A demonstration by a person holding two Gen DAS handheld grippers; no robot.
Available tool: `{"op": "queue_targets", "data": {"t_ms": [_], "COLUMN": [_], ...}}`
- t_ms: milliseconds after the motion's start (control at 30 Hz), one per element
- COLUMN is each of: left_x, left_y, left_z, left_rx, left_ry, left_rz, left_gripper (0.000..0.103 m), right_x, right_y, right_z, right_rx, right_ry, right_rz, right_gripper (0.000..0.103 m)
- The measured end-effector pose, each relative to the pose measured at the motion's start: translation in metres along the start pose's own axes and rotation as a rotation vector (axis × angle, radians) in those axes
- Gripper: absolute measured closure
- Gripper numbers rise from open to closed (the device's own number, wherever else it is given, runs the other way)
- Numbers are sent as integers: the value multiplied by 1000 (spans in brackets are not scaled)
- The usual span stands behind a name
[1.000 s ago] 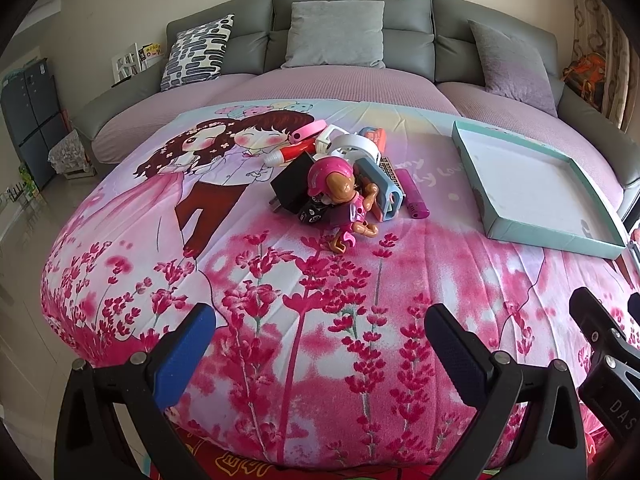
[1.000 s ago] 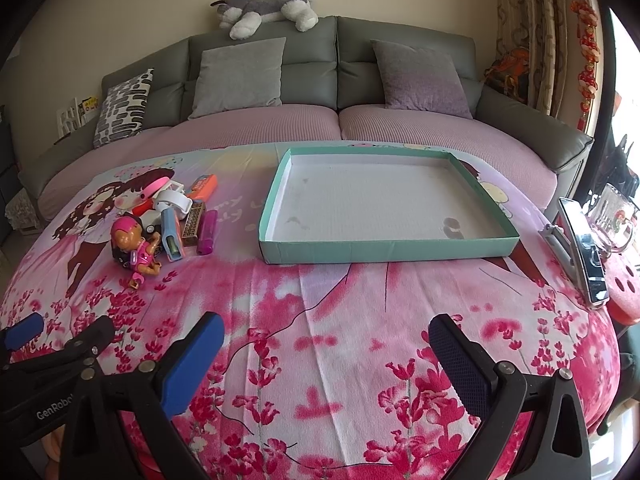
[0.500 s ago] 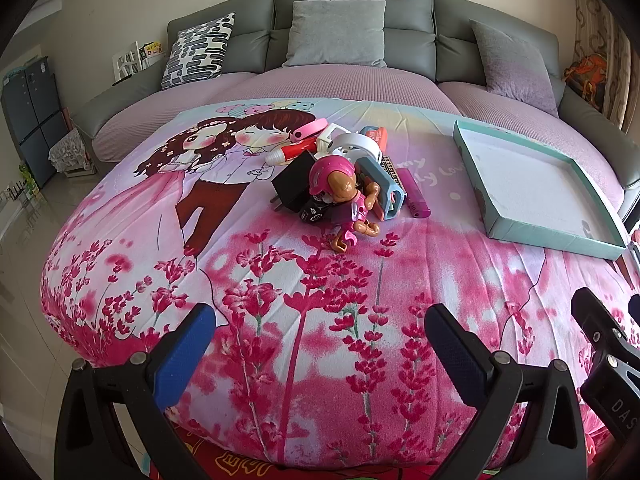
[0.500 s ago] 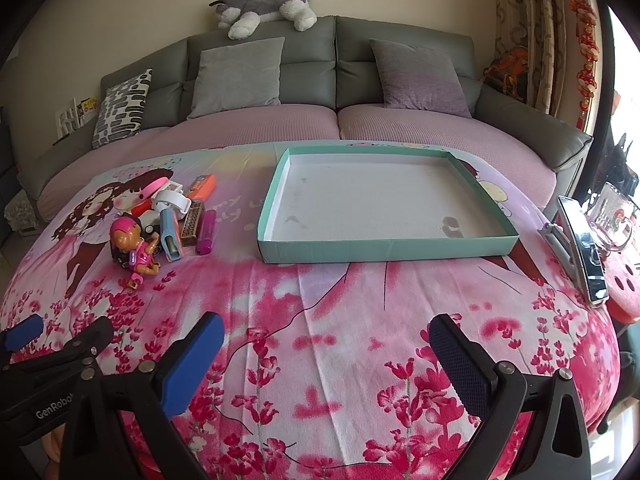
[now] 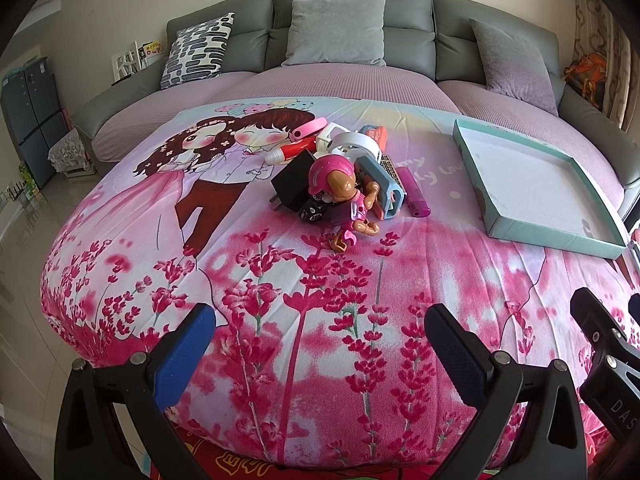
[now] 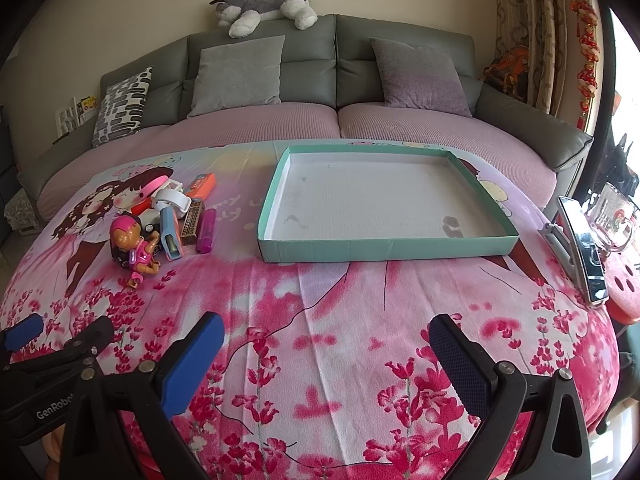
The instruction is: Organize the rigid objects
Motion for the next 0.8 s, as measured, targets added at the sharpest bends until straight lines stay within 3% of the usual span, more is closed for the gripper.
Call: {"op": "queue_targets", "data": {"t_ms": [133, 467, 700, 800], "left_x": [18, 68, 90, 90], "left_y": [7, 45, 63, 64], "left_z": [5, 15, 38, 46], "left_rx": [16, 11, 23, 28], "left_ry": [-51, -26, -66, -122], "left_rz": [-53, -64, -72, -75], "left_gripper": [0, 0, 0, 0], "right_x": [0, 42, 90, 109], "right_y": [11, 55, 54, 51], "right_z": [-3, 5, 36, 54], "right_rx": [4, 24, 107, 142], "right_ry": [35, 142, 211, 232], "right_rz": [12, -44, -121, -144], "right_gripper": [0, 0, 2, 7]}}
Point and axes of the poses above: each gripper's, at about its wrist camera, not at the fingertips, and z roughly the way its jaws point, x to its left, y to its top, the point moved 3 cm from there along z, roughly the way its jaws point, and after that the axes turned 14 degrees about z, right-handed, at the moved point
